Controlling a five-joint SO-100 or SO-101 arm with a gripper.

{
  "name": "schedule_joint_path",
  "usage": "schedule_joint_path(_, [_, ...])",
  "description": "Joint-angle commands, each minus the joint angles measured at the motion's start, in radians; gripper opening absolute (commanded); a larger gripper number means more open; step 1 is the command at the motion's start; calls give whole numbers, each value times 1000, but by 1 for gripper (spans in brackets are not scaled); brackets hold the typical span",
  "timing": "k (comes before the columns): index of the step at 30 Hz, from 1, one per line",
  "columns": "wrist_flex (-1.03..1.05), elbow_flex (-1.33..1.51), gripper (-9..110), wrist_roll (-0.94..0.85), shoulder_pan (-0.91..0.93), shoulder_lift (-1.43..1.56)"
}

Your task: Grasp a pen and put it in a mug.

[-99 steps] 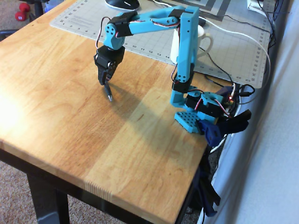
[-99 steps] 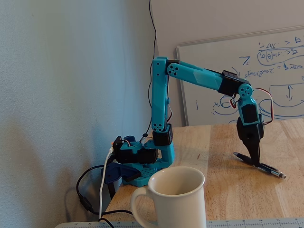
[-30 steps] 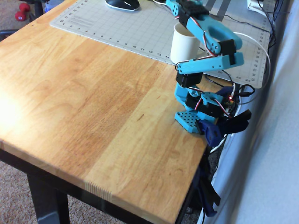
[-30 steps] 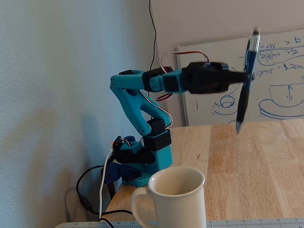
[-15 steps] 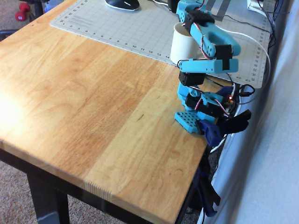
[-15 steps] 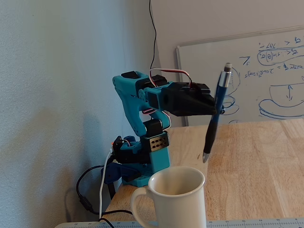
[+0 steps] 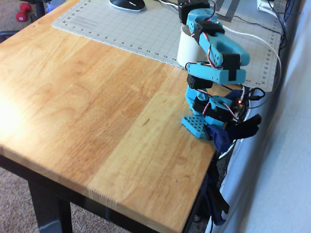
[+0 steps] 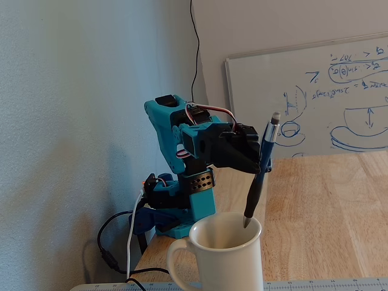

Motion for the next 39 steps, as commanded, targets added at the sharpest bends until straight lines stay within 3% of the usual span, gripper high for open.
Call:
schedule_joint_path(1, [-32, -2, 5, -8, 3, 51])
schedule_joint_path(27, [-32, 18, 6, -12, 0, 66])
schedule_joint_path(39, [-31, 11, 18, -11, -5, 77])
